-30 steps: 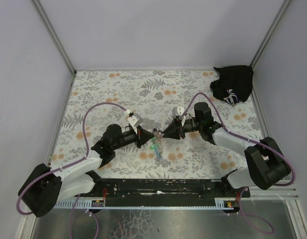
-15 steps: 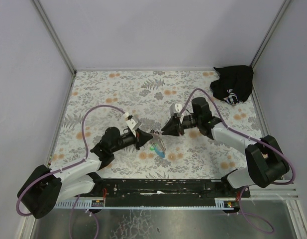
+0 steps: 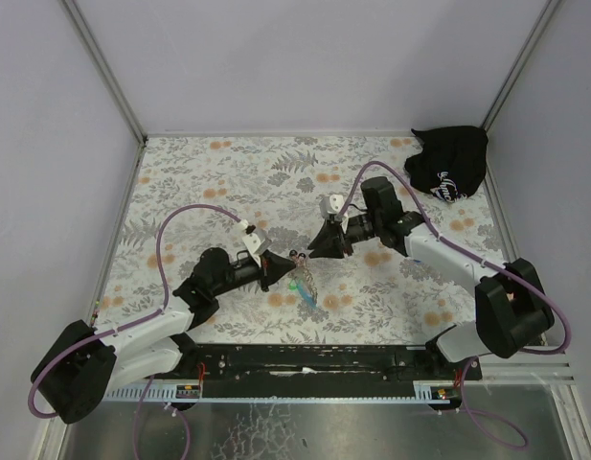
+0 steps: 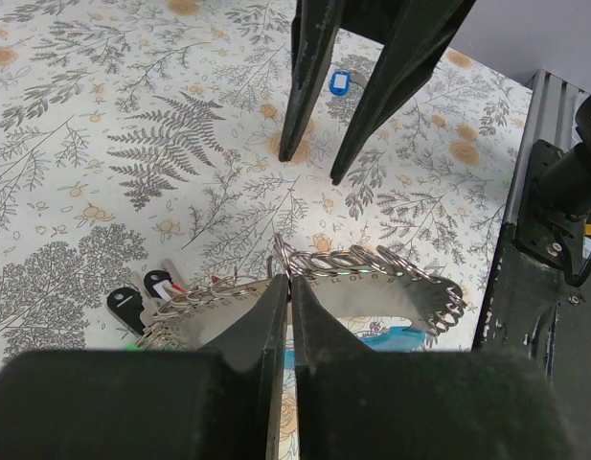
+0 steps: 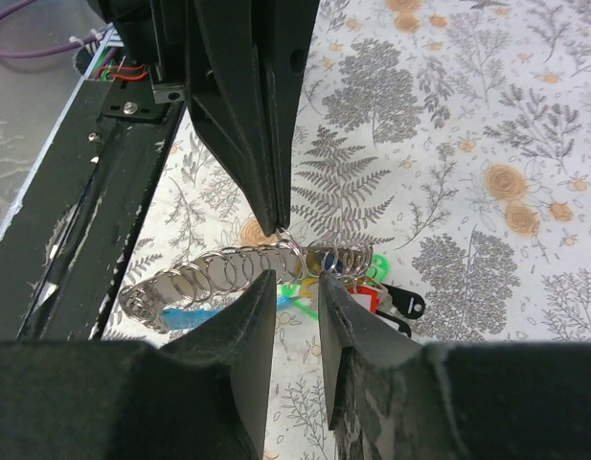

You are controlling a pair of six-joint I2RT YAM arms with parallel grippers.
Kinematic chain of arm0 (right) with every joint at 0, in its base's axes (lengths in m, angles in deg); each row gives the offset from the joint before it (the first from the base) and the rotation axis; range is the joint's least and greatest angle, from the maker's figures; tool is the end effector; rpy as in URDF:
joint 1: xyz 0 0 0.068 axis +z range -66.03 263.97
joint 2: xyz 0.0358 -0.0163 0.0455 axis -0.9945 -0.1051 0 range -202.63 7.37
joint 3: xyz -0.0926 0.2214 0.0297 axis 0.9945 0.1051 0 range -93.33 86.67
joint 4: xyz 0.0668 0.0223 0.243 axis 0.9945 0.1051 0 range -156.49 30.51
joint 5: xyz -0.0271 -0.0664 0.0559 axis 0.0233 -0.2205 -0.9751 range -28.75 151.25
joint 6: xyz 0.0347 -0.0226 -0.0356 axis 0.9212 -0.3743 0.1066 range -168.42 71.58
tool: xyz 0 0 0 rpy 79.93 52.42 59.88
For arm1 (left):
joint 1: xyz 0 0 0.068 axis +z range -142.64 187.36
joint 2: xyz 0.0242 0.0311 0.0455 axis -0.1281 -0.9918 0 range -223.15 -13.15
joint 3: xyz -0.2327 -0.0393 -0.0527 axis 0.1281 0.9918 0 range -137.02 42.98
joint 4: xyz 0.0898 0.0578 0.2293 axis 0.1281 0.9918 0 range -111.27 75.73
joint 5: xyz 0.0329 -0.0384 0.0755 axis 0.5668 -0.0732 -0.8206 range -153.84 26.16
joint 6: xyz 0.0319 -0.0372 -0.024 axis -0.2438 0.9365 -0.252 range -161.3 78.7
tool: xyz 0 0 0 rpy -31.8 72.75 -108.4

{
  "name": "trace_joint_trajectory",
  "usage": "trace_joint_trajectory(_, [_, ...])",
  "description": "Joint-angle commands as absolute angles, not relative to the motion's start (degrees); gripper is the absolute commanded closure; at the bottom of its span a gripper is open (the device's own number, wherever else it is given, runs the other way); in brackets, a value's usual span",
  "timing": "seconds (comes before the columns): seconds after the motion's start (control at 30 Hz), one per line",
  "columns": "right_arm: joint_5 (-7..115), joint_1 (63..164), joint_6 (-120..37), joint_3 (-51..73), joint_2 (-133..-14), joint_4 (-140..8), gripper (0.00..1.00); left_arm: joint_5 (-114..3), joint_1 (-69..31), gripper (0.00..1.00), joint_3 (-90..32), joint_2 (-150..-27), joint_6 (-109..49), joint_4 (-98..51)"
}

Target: Put the keys on the keyring

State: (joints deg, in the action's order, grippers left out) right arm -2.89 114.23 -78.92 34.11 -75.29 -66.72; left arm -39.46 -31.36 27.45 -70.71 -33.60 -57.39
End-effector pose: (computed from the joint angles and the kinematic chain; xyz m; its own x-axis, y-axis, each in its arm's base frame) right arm 0.2447 0.1809 0.2322 0.0829 -0.2079 -0.9746 -0.9884 -0.1417 -0.0539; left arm 0.1606 -0.1479 0.1847 -0.1989 0.0030 -0.9800 0.8713 0.4584 -0.1755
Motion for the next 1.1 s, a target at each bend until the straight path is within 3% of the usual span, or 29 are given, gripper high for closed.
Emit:
trace_joint_trajectory(0.0, [-4.2,115.4,-83.7,29.2,-76.5,-60.0,0.68,-38.2,-32.1,1.00,26.4,-70.1,-35.5,-61.4])
trace_joint_trajectory(0.4, [-1.4,116.4,-83.4,25.1,-82.1,-60.3,0.69,-37.6,-32.8,1.00,26.2,-70.3,-36.1,-62.1])
trace_joint_trajectory(0.6, [-1.7,117.9,-89.0,21.8,-85.7,-53.1,0.69,-38.0,-33.0,1.00,26.3,-70.5,-36.1,-62.8])
trace_joint_trajectory(1.07, [-1.7,118.2,-94.0,22.4,-83.4,-45.5,0.69,-40.6,-33.1,1.00,26.4,-70.9,-36.0,-62.8])
